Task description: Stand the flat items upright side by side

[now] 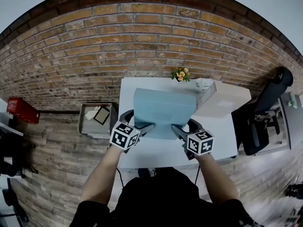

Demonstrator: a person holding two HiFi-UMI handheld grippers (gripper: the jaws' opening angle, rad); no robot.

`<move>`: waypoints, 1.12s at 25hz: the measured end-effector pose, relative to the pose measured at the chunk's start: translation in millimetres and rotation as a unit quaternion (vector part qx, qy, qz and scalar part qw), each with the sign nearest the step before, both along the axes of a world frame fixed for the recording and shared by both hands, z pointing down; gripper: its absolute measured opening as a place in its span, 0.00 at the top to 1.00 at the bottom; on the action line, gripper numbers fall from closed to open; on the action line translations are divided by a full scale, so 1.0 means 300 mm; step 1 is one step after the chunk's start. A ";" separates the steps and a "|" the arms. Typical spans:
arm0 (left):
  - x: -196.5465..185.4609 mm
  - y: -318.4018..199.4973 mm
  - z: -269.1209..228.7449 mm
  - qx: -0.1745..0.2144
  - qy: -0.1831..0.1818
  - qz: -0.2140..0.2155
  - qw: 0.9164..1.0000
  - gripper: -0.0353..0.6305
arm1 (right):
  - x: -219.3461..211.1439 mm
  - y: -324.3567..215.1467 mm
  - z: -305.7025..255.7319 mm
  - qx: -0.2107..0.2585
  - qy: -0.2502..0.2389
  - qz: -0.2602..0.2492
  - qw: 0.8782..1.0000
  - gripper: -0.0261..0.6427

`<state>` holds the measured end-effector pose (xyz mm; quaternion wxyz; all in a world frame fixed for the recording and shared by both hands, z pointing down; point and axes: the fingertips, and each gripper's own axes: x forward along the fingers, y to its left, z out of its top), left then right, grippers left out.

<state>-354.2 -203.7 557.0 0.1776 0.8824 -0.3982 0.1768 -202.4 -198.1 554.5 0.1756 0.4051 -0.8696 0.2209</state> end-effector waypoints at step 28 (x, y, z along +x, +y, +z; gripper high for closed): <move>0.835 -0.006 -0.122 0.023 0.011 0.008 1.000 0.28 | 0.828 0.026 -0.117 0.051 0.008 0.077 0.996 0.43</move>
